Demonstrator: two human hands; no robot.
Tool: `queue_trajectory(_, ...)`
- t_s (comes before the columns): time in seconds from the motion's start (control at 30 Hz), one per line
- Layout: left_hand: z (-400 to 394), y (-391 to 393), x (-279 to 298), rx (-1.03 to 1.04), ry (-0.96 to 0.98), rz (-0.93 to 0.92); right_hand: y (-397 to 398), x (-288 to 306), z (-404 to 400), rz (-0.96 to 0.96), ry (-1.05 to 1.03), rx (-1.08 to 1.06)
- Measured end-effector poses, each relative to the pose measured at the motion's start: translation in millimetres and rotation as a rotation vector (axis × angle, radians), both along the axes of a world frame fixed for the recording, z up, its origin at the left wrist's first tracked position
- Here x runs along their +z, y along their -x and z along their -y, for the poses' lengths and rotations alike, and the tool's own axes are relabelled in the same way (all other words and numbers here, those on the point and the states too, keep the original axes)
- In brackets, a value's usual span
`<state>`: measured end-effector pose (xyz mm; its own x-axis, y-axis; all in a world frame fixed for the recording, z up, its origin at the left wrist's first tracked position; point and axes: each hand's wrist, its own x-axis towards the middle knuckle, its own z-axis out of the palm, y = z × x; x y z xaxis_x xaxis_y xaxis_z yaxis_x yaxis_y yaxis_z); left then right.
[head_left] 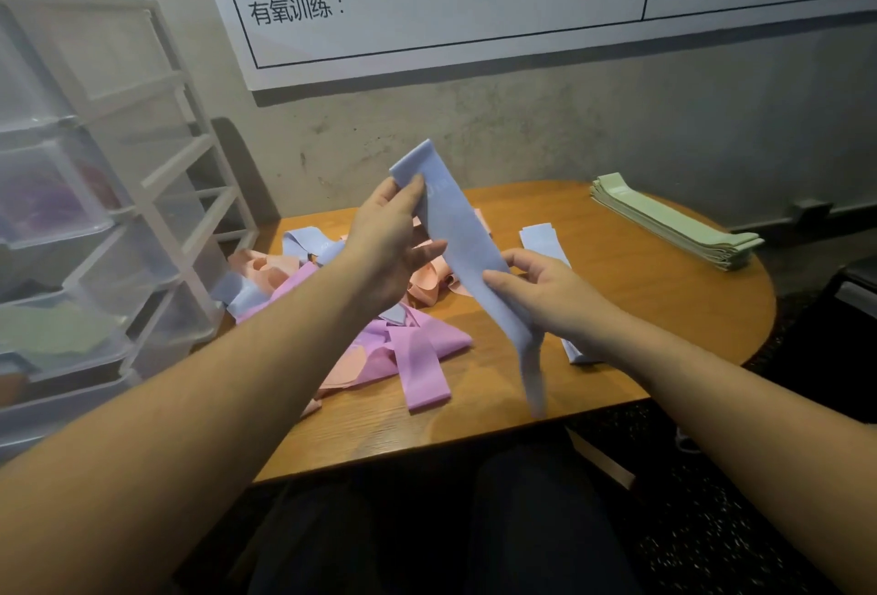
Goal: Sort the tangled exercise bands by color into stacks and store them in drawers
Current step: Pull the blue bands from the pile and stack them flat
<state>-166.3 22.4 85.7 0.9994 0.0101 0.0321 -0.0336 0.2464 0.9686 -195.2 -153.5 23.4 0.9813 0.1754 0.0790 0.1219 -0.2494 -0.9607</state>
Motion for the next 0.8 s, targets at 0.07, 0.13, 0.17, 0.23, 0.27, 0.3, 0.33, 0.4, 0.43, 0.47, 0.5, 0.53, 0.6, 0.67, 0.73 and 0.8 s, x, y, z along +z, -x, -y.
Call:
queue_trajectory(0.07, 4, -2, -2, 0.026, 0.035, -0.001, 1, -2, 3, 0.027, 0.077, -0.038)
queue_trajectory(0.13, 9, -8, -5, 0.061, 0.072, -0.001, 2, -5, 7, 0.007, 0.123, -0.052)
queue_trajectory(0.17, 12, -12, -7, 0.073, 0.084, -0.002, 2, -7, 10, -0.008, 0.128, -0.071)
queue_trajectory(0.23, 19, -21, -10, 0.076, 0.083, 0.0, 1, -10, 17, -0.026, 0.14, -0.125)
queue_trajectory(0.27, 24, -25, -11, 0.074, 0.082, 0.004, 1, -10, 22, -0.026, 0.139, -0.145)
queue_trajectory(0.3, 28, -31, -13, 0.07, 0.083, 0.003, 1, -10, 26, -0.023, 0.133, -0.159)
queue_trajectory(0.33, 33, -36, -15, 0.066, 0.087, -0.008, 2, -8, 31, -0.024, 0.12, -0.164)
queue_trajectory(0.4, 44, -49, -20, 0.063, 0.102, -0.051, 1, -6, 43, -0.049, 0.092, -0.177)
queue_trajectory(0.43, 49, -56, -23, 0.064, 0.113, -0.077, 1, -7, 49, -0.065, 0.09, -0.187)
queue_trajectory(0.47, 54, -62, -25, 0.063, 0.122, -0.101, 0, -6, 55, -0.077, 0.103, -0.186)
queue_trajectory(0.5, 59, -68, -28, 0.059, 0.122, -0.116, -2, -7, 62, -0.086, 0.123, -0.183)
queue_trajectory(0.53, 64, -73, -31, 0.055, 0.112, -0.119, -4, -8, 68, -0.09, 0.139, -0.185)
queue_trajectory(0.6, 75, -83, -36, 0.031, 0.08, -0.097, -7, -12, 80, -0.078, 0.138, -0.226)
queue_trajectory(0.67, 86, -91, -43, -0.001, 0.084, -0.076, -8, -17, 92, -0.055, 0.123, -0.299)
queue_trajectory(0.73, 94, -99, -49, -0.008, 0.083, -0.081, -9, -21, 102, -0.05, 0.105, -0.339)
queue_trajectory(0.8, 101, -107, -56, -0.007, 0.032, -0.077, -10, -24, 113, -0.074, 0.126, -0.363)
